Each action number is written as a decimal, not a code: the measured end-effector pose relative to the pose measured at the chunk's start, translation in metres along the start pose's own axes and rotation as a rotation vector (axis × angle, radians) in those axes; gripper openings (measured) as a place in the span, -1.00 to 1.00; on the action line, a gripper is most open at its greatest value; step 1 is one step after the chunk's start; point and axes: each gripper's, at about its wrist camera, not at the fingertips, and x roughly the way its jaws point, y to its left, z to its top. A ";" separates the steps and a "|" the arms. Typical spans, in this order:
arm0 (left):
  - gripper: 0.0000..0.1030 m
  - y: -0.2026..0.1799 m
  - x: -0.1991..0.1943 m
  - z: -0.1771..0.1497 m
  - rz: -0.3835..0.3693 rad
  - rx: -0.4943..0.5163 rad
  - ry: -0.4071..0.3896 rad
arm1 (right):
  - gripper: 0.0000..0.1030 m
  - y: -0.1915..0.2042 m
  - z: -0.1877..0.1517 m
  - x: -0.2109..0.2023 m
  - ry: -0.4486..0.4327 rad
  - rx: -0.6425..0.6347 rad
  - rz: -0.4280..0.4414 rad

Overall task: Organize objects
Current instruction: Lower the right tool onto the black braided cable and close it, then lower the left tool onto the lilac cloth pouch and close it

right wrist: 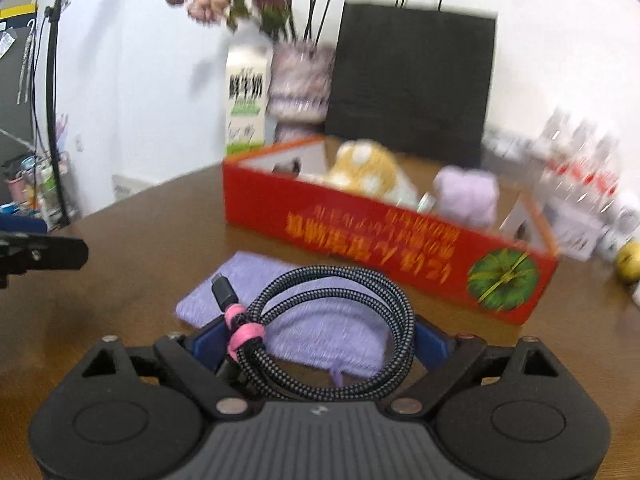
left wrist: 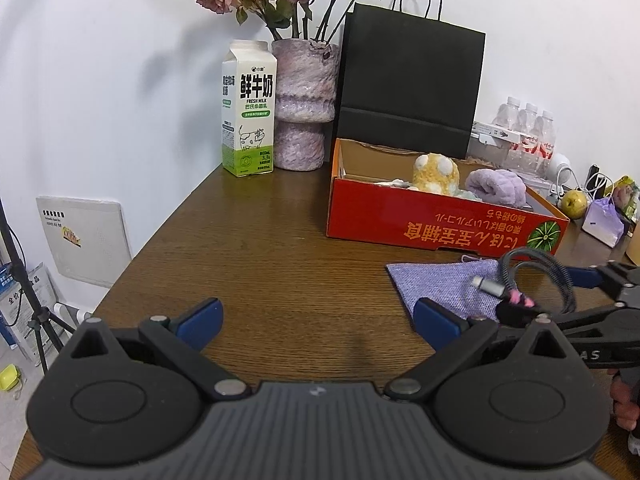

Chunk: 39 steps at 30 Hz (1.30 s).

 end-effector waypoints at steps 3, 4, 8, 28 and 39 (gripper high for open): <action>1.00 0.001 0.001 0.000 0.001 -0.004 0.004 | 0.79 -0.002 -0.001 -0.011 -0.039 0.022 -0.029; 1.00 0.001 0.002 0.000 0.002 -0.006 0.006 | 0.79 -0.003 -0.001 -0.013 -0.047 0.030 -0.039; 1.00 -0.002 0.003 -0.002 0.006 0.007 0.014 | 0.79 -0.008 -0.004 -0.021 -0.063 0.056 -0.059; 1.00 -0.061 0.043 0.005 -0.056 -0.026 0.155 | 0.79 -0.050 -0.015 -0.054 -0.117 0.148 -0.099; 1.00 -0.106 0.101 0.017 -0.055 -0.053 0.251 | 0.80 -0.099 -0.018 -0.064 -0.140 0.200 -0.129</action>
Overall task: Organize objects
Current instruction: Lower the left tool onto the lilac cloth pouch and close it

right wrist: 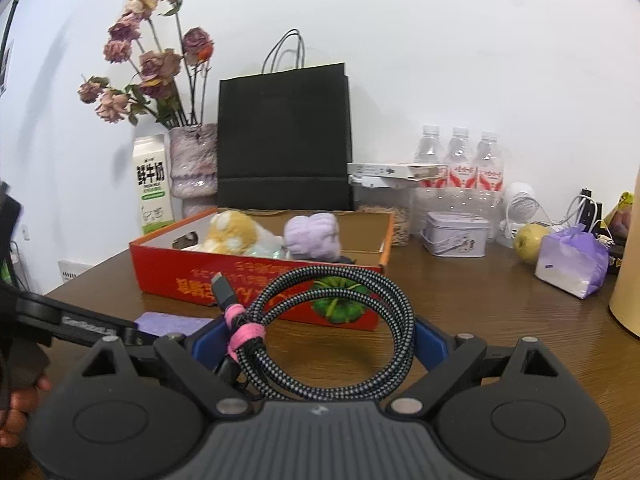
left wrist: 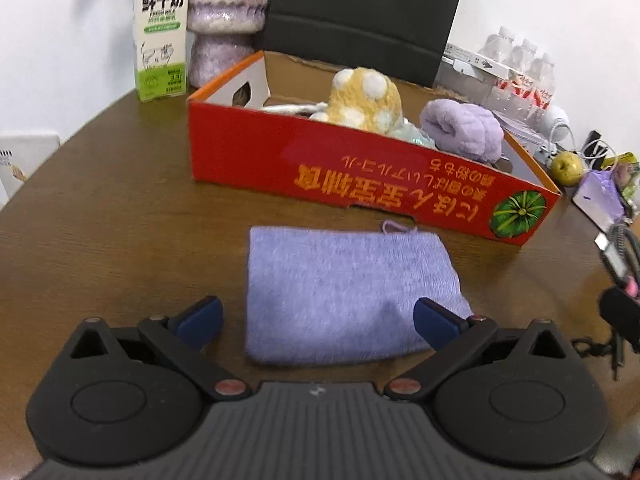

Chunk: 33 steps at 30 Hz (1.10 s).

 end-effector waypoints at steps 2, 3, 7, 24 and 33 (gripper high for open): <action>1.00 -0.007 0.006 0.003 -0.009 0.002 0.002 | 0.80 -0.007 0.001 0.000 0.000 0.011 0.000; 1.00 -0.010 0.009 0.005 -0.005 0.004 0.002 | 0.80 -0.010 0.002 0.000 0.000 0.016 0.001; 1.00 -0.036 0.022 0.003 0.089 0.123 -0.003 | 0.80 -0.019 0.004 -0.001 -0.006 0.039 0.002; -0.63 -0.072 0.010 -0.019 -0.033 0.219 -0.101 | 0.80 -0.017 0.004 -0.006 -0.028 0.048 0.005; -0.87 -0.066 -0.006 -0.025 -0.012 0.194 -0.140 | 0.80 -0.020 0.005 -0.007 -0.036 0.066 0.009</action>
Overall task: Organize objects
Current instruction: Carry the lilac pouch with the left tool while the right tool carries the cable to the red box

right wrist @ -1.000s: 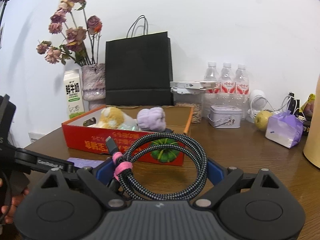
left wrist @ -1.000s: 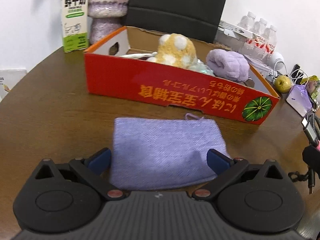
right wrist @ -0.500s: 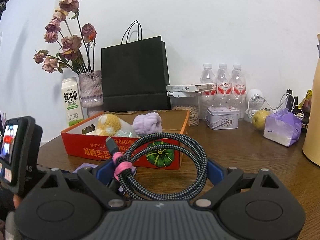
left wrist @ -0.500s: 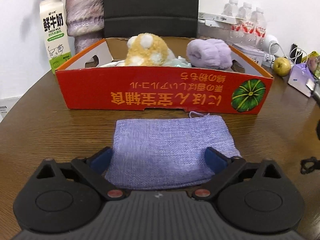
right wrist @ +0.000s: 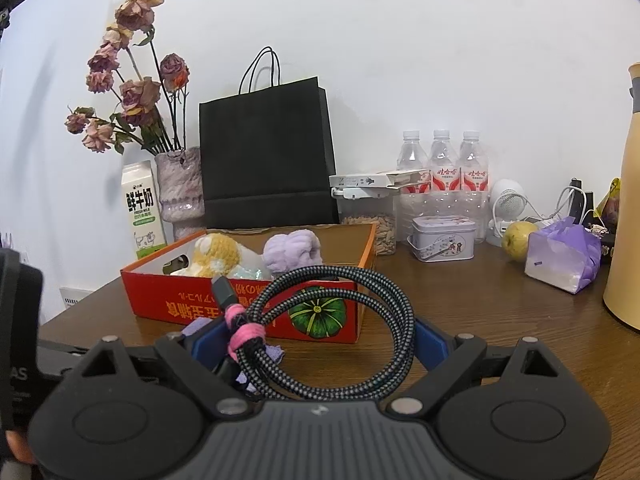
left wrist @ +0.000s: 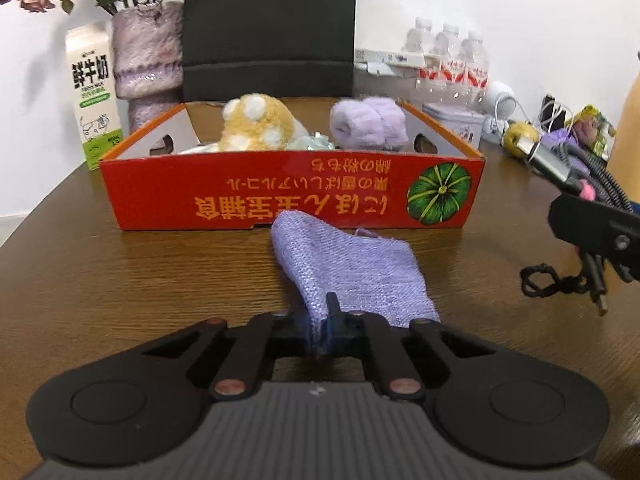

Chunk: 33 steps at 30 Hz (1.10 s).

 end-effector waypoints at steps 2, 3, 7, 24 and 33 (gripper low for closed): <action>-0.87 0.001 -0.012 -0.001 0.006 0.003 -0.036 | 0.80 0.000 0.000 -0.001 -0.003 0.003 0.000; -0.87 0.001 -0.018 -0.002 0.005 0.004 -0.053 | 0.80 0.000 0.000 -0.001 -0.004 0.005 0.000; -0.87 0.002 -0.045 -0.005 0.006 0.004 -0.133 | 0.80 0.000 0.000 -0.003 -0.013 0.005 0.001; -0.87 0.011 -0.122 -0.019 0.026 -0.040 -0.311 | 0.80 0.042 0.000 -0.029 -0.082 -0.065 -0.007; -0.87 0.027 -0.135 -0.007 0.031 -0.048 -0.343 | 0.80 0.067 0.008 -0.029 -0.086 -0.067 -0.008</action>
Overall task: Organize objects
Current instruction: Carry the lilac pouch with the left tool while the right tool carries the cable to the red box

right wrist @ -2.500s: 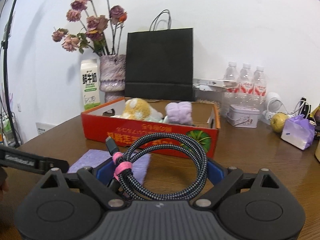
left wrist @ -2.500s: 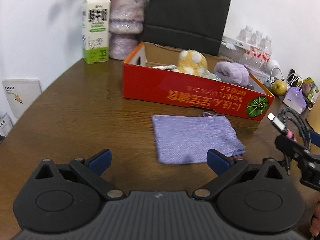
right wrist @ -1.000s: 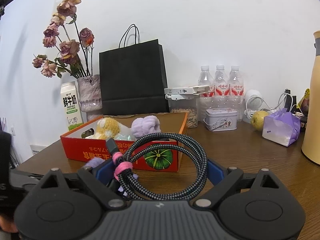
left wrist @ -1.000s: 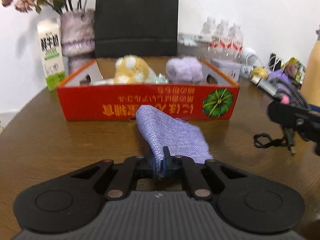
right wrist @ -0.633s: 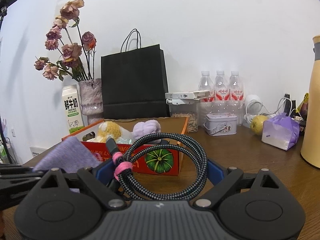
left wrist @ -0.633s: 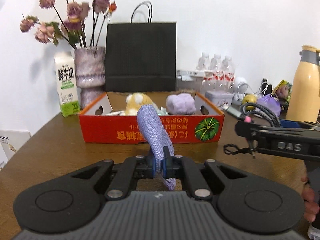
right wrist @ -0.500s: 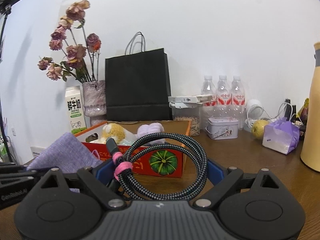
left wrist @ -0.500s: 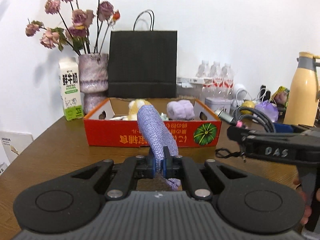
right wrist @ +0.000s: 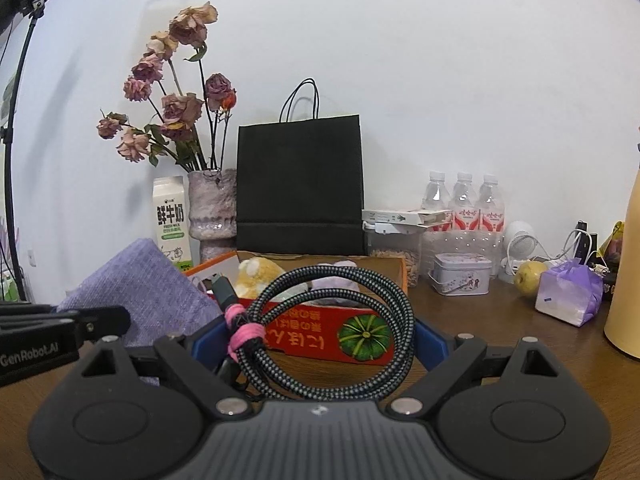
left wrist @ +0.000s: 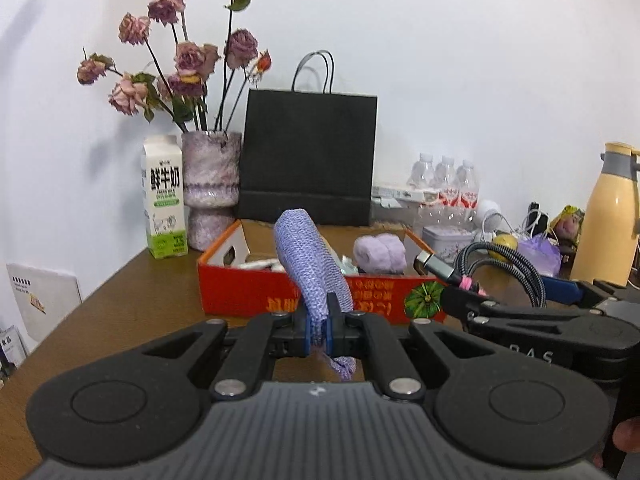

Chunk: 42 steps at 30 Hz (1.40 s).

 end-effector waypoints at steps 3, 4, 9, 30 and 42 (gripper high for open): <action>-0.87 0.004 0.001 0.010 0.003 0.006 -0.022 | 0.80 0.007 0.008 0.004 -0.011 0.001 -0.001; -0.87 0.005 0.002 0.014 0.003 0.007 -0.029 | 0.80 0.010 0.012 0.006 -0.014 0.001 -0.002; -0.87 0.013 0.014 0.032 -0.001 -0.004 -0.051 | 0.80 0.019 0.026 0.019 -0.024 -0.006 -0.021; -0.87 0.032 0.097 0.076 -0.021 -0.080 -0.079 | 0.80 0.021 0.059 0.106 -0.044 0.021 -0.042; -0.87 0.039 0.164 0.092 -0.025 -0.086 -0.066 | 0.80 0.013 0.069 0.166 -0.035 -0.008 -0.061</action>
